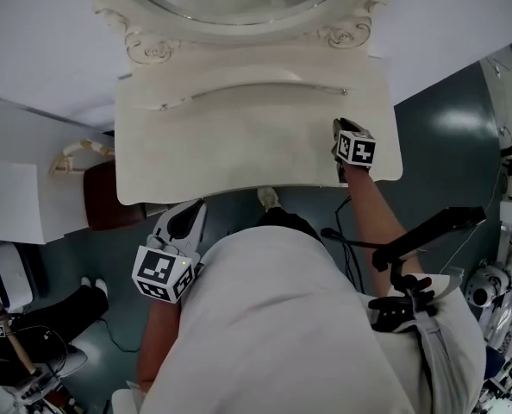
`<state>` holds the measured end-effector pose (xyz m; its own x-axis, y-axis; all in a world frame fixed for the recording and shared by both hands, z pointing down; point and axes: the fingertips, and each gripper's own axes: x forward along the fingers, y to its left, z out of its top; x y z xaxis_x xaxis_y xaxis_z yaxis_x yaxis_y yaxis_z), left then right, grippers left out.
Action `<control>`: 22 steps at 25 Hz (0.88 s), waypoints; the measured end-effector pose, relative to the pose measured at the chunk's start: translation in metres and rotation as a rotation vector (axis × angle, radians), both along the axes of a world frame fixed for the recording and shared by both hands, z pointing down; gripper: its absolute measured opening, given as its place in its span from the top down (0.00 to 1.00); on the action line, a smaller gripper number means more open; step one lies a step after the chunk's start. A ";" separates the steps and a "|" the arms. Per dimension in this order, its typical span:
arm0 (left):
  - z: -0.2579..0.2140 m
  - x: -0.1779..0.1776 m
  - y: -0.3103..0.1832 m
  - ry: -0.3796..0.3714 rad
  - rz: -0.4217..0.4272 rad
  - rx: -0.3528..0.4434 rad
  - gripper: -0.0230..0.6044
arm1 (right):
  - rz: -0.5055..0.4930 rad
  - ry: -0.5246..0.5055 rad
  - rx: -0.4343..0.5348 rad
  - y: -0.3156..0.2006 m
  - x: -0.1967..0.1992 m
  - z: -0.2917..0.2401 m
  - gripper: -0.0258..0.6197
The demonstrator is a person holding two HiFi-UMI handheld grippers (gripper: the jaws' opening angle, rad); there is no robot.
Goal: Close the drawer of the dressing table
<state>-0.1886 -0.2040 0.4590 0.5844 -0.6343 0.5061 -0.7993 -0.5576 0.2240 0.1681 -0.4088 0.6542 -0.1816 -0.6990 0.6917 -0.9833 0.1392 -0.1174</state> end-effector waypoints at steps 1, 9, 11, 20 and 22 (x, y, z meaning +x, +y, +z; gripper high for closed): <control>0.001 -0.004 0.006 0.002 0.008 0.002 0.96 | 0.000 0.000 0.002 0.011 -0.004 -0.001 0.90; -0.002 -0.025 0.057 0.022 0.064 0.015 0.96 | -0.045 -0.050 -0.015 0.109 -0.054 -0.017 0.96; 0.000 -0.028 0.071 0.025 0.075 0.013 0.96 | -0.078 -0.059 -0.019 0.134 -0.070 -0.023 0.96; 0.019 -0.047 0.129 0.031 0.116 -0.010 0.96 | -0.215 -0.080 -0.012 0.227 -0.136 -0.042 0.96; 0.020 -0.051 0.137 0.031 0.118 -0.008 0.96 | -0.254 -0.064 -0.007 0.241 -0.148 -0.048 0.96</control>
<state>-0.2398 -0.0670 0.4791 0.6701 -0.5564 0.4913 -0.7209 -0.6455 0.2522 0.0198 -0.1678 0.6062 -0.3942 -0.6206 0.6778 -0.9075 0.3794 -0.1803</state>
